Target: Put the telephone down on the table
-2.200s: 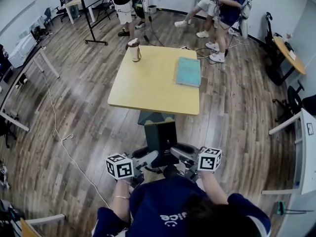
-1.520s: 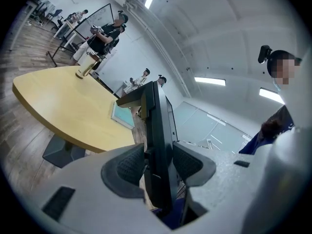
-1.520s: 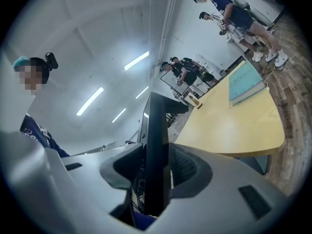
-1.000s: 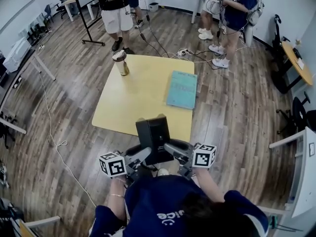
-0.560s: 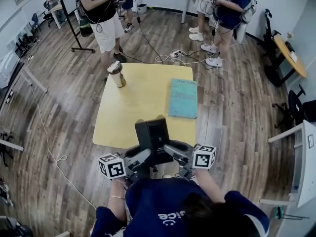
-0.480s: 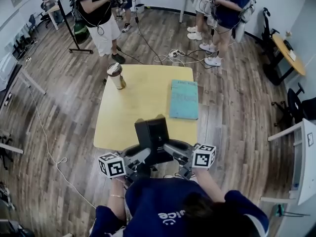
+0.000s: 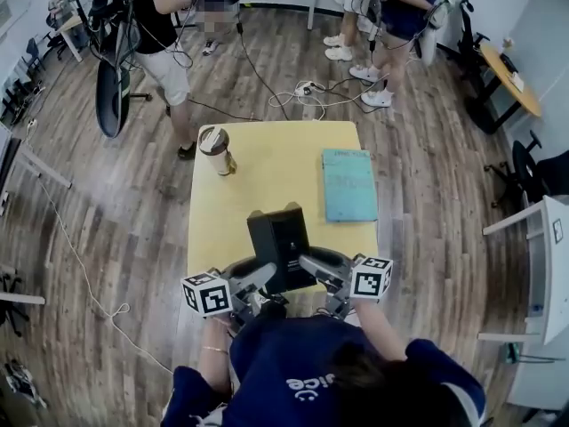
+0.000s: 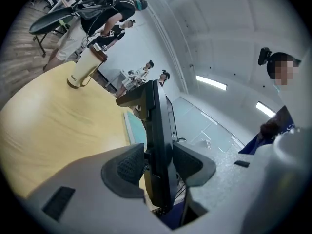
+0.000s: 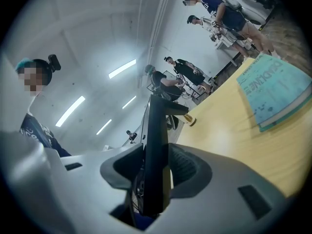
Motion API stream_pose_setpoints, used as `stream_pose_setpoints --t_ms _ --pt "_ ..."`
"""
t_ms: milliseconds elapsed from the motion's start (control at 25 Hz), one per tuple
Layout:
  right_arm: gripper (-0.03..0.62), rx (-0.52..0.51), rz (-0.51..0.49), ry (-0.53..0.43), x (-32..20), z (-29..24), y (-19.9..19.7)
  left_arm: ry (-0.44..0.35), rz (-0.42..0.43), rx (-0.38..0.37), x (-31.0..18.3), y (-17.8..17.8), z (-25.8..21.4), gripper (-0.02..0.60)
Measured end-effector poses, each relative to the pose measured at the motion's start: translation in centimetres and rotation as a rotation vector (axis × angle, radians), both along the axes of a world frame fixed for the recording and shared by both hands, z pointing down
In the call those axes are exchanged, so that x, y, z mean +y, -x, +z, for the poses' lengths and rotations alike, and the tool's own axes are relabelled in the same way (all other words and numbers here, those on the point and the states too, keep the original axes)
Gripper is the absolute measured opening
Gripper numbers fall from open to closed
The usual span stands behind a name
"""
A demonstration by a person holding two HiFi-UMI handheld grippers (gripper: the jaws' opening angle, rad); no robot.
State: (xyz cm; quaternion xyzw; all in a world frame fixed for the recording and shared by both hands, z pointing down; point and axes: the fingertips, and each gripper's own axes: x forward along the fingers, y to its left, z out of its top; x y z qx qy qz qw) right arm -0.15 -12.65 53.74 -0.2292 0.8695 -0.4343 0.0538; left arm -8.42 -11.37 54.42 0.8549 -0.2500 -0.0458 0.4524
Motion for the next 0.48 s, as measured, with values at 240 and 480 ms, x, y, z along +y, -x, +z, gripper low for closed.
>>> stream_pose_setpoints --t_ms 240,480 --pt "0.169 -0.002 0.061 0.005 -2.6 -0.2 1.1 0.035 0.072 0.030 -2.6 1.1 0.1 0.183" --pt "0.169 0.005 0.081 0.049 -4.7 1.1 1.0 0.066 0.086 0.035 -4.9 1.0 1.5 0.183"
